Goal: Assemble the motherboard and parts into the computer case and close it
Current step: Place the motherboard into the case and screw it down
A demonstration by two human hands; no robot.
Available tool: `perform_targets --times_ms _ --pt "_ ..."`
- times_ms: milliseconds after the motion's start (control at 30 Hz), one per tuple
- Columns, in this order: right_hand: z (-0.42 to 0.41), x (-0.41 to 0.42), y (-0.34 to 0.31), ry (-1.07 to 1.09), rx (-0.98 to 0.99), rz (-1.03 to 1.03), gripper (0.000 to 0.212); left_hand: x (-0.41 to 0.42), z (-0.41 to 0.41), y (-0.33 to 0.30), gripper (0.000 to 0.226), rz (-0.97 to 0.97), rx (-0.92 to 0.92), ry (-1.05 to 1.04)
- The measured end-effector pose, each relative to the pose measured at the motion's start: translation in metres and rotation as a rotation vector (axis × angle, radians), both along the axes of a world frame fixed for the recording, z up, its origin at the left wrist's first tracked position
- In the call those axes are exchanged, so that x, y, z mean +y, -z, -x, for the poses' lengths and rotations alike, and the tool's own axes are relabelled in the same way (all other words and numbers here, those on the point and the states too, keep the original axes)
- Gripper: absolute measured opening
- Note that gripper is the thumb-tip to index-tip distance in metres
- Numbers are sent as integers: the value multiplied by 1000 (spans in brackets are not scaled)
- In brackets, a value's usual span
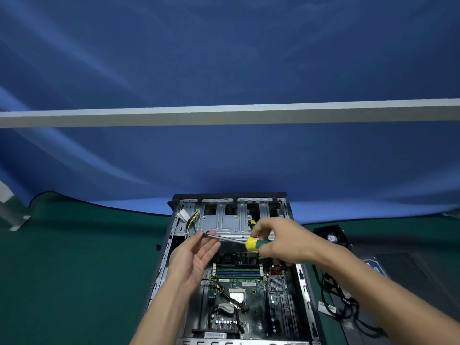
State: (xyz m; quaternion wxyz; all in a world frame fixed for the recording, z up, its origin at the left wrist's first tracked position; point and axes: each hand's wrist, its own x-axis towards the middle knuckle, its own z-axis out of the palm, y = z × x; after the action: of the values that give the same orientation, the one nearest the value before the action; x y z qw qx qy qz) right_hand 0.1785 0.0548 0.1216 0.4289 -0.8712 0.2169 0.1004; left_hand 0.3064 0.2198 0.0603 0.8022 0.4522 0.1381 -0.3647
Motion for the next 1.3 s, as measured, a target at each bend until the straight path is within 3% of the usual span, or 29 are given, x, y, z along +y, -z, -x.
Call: perform_targets --times_ms 133,233,300,400,633,800,900,1033,1200,1300 --pt "-10 10 0 243 -222 -283 30 10 -20 10 15 49 114 -64" --pt "-21 25 3 547 -472 -375 19 10 -26 15 12 54 197 -83" --pt "-28 34 9 654 -553 -195 20 8 -26 18 10 66 252 -66" --pt "-32 40 13 641 -549 35 23 6 -25 25 8 75 320 -18" --pt "-30 42 17 612 -474 215 23 -2 -22 42 14 57 445 105" --pt "-28 38 24 609 -447 234 23 -6 -22 49 17 62 437 158" --pt "-30 34 26 624 -438 230 22 -3 -27 49 31 39 390 242" --pt "-34 28 29 629 -425 241 20 10 -38 41 30 -283 30 411" --pt "-41 31 44 558 -342 245 22 23 -46 55 15 -884 -909 455" --pt "-48 36 56 490 -294 240 23 30 -50 73 13 -1042 -1224 538"
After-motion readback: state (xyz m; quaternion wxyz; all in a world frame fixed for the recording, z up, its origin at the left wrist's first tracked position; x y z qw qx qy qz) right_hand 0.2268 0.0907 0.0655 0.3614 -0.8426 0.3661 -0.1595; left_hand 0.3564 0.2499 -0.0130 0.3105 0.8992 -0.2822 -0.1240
